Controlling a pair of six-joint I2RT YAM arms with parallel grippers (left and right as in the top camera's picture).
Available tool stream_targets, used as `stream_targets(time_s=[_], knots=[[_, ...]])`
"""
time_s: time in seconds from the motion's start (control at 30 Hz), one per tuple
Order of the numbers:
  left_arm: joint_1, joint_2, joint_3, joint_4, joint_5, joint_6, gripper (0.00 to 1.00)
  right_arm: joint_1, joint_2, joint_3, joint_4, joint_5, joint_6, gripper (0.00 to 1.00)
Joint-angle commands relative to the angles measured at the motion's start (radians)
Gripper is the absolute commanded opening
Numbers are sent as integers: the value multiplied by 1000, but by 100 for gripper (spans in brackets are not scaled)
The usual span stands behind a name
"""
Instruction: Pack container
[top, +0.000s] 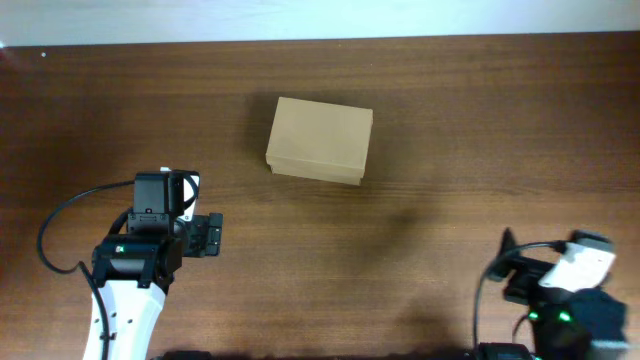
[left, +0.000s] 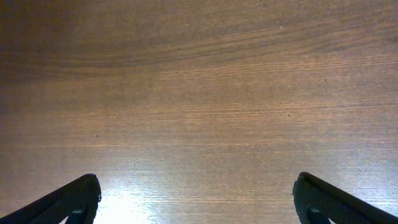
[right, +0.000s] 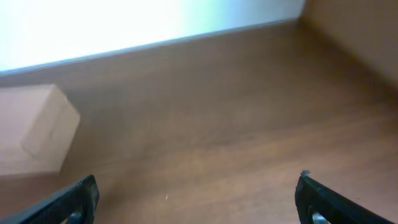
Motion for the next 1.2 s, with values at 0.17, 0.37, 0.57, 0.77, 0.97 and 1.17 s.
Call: stream_targets(time_s=[0.17,0.37,0.57,0.77,0.97,1.17], knots=[[3,2,-5,2,-7,2,100,-10,-170,-378,169,-219,7,99],[3,2,-5,2,-7,2,100,-10,-245,-467,191,-254,7,99],[3,2,-5,2,-7,2,100,-10,-246,-486,185,-252,6,99],[3,2,-5,2,-7,2,100,-10,-246,-486,184,-251,7,99],[3,2,-5,2,-7,2,100,-10,-246,-486,184,-251,6,99],[3,2,-5,2,-7,2,100,-10,-246,-486,184,-251,7,99]])
